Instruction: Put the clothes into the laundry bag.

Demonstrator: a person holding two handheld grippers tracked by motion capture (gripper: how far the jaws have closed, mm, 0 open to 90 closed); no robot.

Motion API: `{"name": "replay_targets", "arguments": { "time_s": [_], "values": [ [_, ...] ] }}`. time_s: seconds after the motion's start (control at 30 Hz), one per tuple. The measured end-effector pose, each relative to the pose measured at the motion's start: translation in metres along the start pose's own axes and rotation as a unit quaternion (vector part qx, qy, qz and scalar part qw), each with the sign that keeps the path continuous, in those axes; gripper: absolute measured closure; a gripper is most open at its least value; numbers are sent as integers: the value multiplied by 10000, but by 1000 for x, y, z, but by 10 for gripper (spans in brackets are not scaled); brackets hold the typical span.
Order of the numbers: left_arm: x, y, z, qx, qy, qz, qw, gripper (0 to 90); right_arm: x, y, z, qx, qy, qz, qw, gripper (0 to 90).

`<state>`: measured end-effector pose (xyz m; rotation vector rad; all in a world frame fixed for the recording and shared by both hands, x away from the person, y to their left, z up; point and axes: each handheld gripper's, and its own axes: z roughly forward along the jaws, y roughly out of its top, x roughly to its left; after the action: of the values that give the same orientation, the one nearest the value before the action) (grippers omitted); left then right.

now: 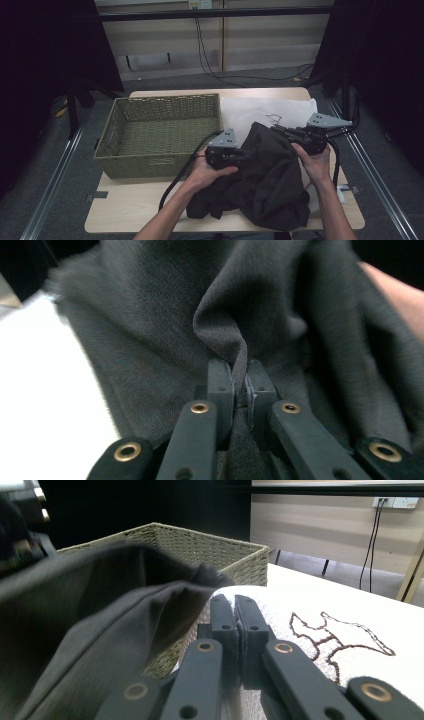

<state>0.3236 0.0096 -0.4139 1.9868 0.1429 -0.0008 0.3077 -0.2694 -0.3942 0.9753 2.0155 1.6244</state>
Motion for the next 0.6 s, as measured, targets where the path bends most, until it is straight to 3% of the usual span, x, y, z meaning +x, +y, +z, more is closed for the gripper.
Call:
{"name": "replay_targets", "arguments": {
  "time_s": [0.07, 0.23, 0.3, 0.37, 0.4, 0.43, 0.5, 0.53, 0.57, 0.6],
  "values": [
    [-6, -9, 19, 151, -156, 11, 9998, 850, 1, 0, 2, 2, 4, -37, 10000, 890],
    [-10, -16, 42, 499, -134, -19, 9987, 850, 4, 1, 5, 47, 15, -76, 10000, 890],
    [-13, -18, 51, 639, -120, 84, 9978, 850, 6, 1, 5, 49, 13, -117, 9999, 890],
    [-18, -17, 51, 472, -339, 152, 9982, 849, 9, 3, 6, 35, 23, -167, 9999, 890],
    [-24, -10, 46, 238, -610, 286, 9974, 849, 9, 3, 7, 18, 34, -147, 9999, 890],
    [-24, -10, 46, 238, -610, 286, 9974, 850, 9, 3, 7, 18, 34, -147, 9999, 890],
    [-29, -6, 50, 482, -409, 415, 9971, 850, 7, 2, 8, 11, 50, -88, 9999, 891],
    [-26, -7, 54, 539, -358, 358, 9973, 850, 7, 2, 8, 19, 59, -104, 9999, 890],
    [-15, -13, 60, 556, -191, 78, 9982, 850, 9, 2, 7, 23, 46, -125, 9999, 890],
    [-11, -14, 62, 607, -32, 97, 9981, 849, 11, 3, 7, 41, 58, -146, 9999, 890]
  ]
}}
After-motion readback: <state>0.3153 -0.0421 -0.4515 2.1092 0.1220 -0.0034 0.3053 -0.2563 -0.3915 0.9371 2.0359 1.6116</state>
